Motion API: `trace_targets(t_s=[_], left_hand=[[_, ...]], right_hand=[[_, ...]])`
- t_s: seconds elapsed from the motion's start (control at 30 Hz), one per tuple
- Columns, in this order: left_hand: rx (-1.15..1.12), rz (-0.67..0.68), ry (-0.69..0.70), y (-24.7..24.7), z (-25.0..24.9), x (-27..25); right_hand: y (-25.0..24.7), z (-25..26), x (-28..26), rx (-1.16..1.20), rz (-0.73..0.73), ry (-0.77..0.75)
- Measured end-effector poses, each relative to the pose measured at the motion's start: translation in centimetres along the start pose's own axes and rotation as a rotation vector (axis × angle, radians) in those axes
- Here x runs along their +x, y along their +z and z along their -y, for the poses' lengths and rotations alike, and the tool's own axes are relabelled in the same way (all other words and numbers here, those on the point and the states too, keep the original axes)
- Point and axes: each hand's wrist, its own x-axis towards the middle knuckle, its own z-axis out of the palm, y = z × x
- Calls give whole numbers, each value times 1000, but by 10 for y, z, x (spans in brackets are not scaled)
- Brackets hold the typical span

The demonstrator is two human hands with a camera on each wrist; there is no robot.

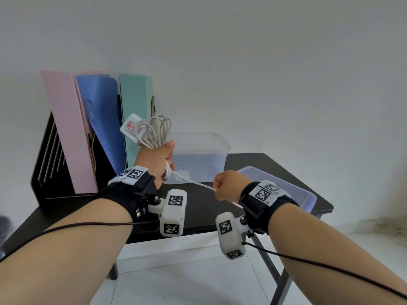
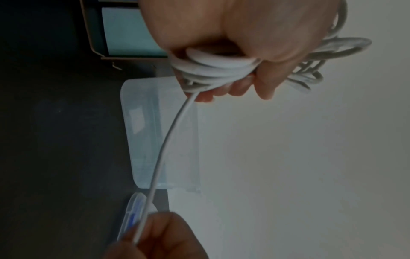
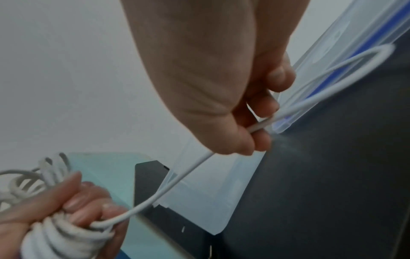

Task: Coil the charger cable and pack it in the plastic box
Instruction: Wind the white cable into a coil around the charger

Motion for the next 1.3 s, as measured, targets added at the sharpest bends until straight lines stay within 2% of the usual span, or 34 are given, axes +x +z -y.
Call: trace_targets(t_s=[0.2,0.37,0.5,0.77,0.93,1.07,1.3], left_hand=[[266,-53,13,-7,2,2],[366,72,22,-4,5,-7],[416,216,-12,4,4,-20],[496,419,-52,13,-1,-35],[633,309,-67,14,4,-30],[660,224,-116,12,2,-25],[633,265,-212,7,3,-20]], right_hand=[[-8,-18,2,236,-303,-40],[-26,-8,-1,443,-427,-148],[-35,7,1,506,-437,-203],[-32,24,3,551,-430,-204],[-29,25,6,451,-450,-242],[-33,12,9,390,-424,-195],[-38,1,9,376,-396,-234]])
